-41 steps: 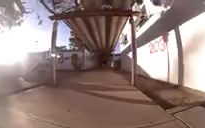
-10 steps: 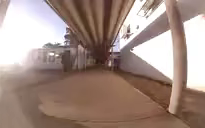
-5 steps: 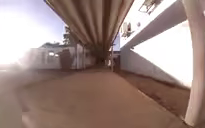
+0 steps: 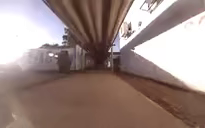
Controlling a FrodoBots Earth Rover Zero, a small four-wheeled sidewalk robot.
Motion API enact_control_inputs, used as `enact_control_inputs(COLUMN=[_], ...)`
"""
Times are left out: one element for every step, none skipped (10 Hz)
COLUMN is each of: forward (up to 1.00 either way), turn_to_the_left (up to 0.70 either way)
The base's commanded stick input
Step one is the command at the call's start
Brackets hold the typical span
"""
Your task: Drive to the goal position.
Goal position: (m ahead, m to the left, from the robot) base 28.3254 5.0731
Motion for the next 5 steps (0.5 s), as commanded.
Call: enact_control_inputs(forward=[0.7,0.7,0.7,0.7,0.7], turn_to_the_left=[0.0,0.0,0.0,0.0,0.0])
